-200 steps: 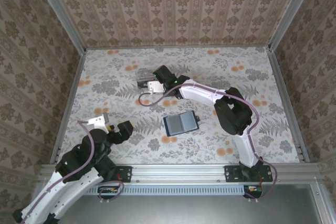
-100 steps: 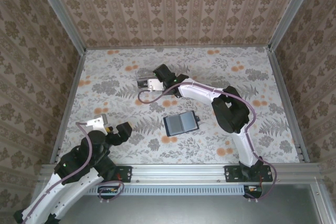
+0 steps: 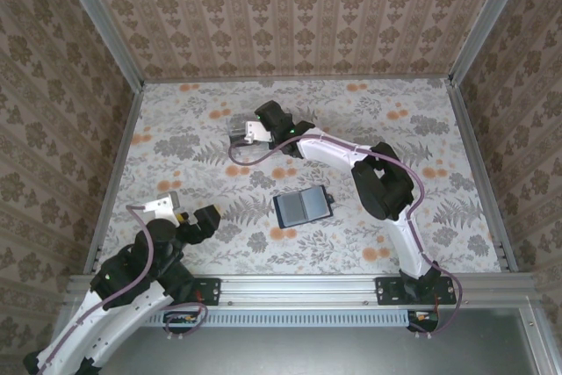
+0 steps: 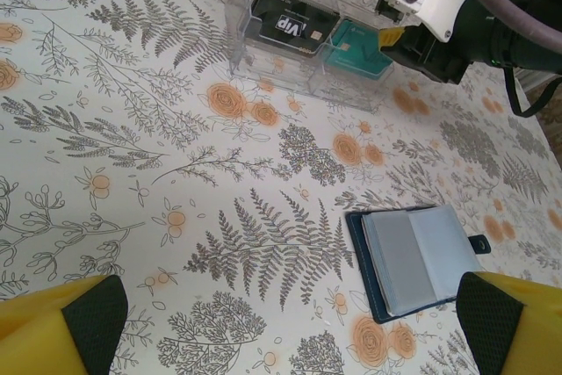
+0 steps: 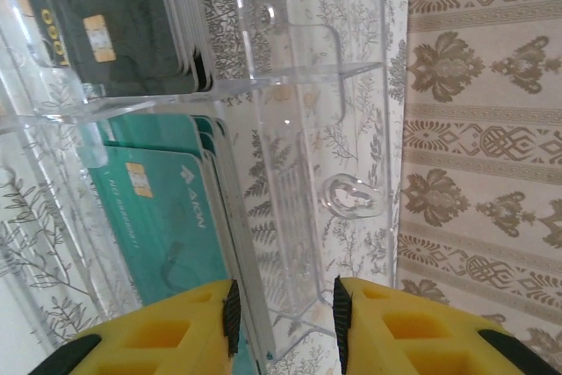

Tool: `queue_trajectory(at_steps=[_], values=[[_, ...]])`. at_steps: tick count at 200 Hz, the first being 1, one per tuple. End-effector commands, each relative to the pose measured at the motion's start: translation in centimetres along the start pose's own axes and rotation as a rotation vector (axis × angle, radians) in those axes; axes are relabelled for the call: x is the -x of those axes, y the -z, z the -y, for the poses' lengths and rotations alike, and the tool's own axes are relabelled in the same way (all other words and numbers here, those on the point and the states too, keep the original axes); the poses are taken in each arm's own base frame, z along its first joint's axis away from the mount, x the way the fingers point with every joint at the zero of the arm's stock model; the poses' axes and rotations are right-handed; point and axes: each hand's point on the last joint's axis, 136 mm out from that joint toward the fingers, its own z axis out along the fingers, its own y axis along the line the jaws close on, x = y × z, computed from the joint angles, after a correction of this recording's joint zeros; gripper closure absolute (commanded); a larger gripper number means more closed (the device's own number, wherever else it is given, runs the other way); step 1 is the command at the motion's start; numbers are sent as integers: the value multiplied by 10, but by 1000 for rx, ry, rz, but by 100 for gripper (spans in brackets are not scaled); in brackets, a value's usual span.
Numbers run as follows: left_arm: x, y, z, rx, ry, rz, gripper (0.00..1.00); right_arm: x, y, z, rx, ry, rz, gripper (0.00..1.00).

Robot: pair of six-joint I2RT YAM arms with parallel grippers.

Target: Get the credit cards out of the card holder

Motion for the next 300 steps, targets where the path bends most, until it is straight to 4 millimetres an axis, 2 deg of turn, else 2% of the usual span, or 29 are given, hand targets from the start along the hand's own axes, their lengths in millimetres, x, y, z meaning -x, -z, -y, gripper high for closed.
queue_trajectory(at_steps=[1,38,55,97,136,159,186,220,233,270,300], values=[[1,1,-5,17,15,15,0,0,-2,11,-31,-43,-10,64],[1,0,-3,9,13,14,0,-1,8,14,-23,-98,4,64],[0,0,-3,8,10,11,0,-1,20,21,-27,-156,18,63],[-3,-6,6,-28,-1,-8,0,-9,68,45,-63,-428,84,62],[-9,-21,19,-36,-20,-63,0,-33,110,41,-41,-768,112,62],[-15,-34,27,-38,-24,-107,0,-53,127,18,35,-979,63,62],[-27,-54,39,-50,-10,-171,4,-71,138,-27,178,-1152,-5,59],[-45,-77,54,-74,10,-265,6,-91,149,-88,327,-1275,-37,56],[-52,-85,59,-81,13,-295,8,-100,149,-110,365,-1322,-65,52],[-66,-106,71,-96,10,-362,13,-116,137,-169,486,-1385,-170,52],[-75,-116,76,-96,-7,-409,16,-124,130,-194,528,-1427,-237,55]])
